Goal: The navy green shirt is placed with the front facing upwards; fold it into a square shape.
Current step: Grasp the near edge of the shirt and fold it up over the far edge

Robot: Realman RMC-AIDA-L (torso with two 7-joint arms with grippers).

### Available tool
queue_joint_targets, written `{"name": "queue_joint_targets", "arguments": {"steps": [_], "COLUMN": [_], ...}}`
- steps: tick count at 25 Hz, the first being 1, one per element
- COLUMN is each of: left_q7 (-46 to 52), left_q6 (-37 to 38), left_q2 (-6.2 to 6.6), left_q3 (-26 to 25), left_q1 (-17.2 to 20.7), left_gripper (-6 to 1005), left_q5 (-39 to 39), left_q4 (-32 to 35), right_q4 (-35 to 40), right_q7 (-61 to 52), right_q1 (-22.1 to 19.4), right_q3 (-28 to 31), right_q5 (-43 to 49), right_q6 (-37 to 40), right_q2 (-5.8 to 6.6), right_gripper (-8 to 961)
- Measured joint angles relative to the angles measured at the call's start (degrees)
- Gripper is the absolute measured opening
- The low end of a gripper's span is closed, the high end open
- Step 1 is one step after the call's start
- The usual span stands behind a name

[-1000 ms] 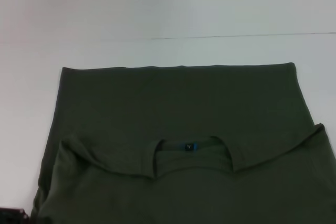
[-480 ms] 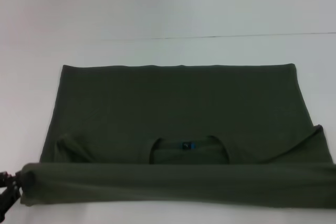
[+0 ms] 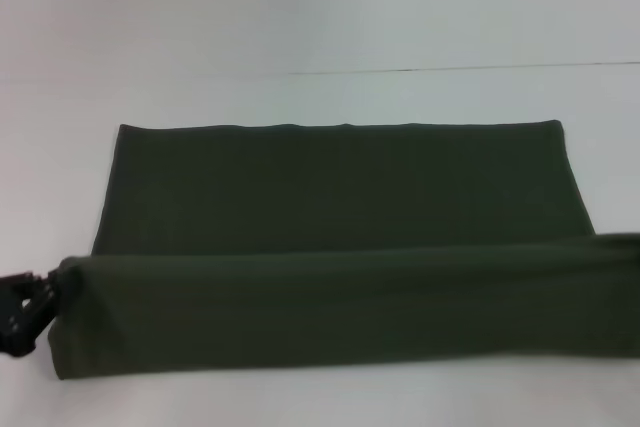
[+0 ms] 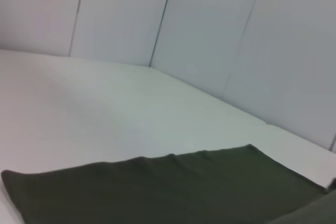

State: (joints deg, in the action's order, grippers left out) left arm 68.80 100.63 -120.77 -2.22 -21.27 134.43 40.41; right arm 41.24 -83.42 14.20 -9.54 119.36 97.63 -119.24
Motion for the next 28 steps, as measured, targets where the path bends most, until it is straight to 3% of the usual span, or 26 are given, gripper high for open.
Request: {"name": "queue_joint_targets", "arguments": {"steps": [12,21,28], "left_q7": [3.8,5.9,6.1], "left_q6": [-12.9,-28.9,-44.8], "left_q2": [-0.81,-0.99,-1.06], "left_q3": [0.4,1.0,5.9], "left_q1": [-6.9,-14.7,-20.6], "left_gripper": [48,50,51], "left_q5": [-3.5,-3.9,-4.3], "left_q4": [-1.8,-5.2,-8.9], "right_q4": [1.5,0.7,-2.4], "right_q7": [-7.2,-12.3,-13.5], "right_q1": [9.7,16.5,21.0], "right_q3": [-0.7,-11.1,-15.2], "right_q5": [1.9,1.9,1.7], "right_q6": [-9.7,-28.9,-40.0], "right_q2": [0.49,0.20,0.39], "right_gripper": [70,71,67]}}
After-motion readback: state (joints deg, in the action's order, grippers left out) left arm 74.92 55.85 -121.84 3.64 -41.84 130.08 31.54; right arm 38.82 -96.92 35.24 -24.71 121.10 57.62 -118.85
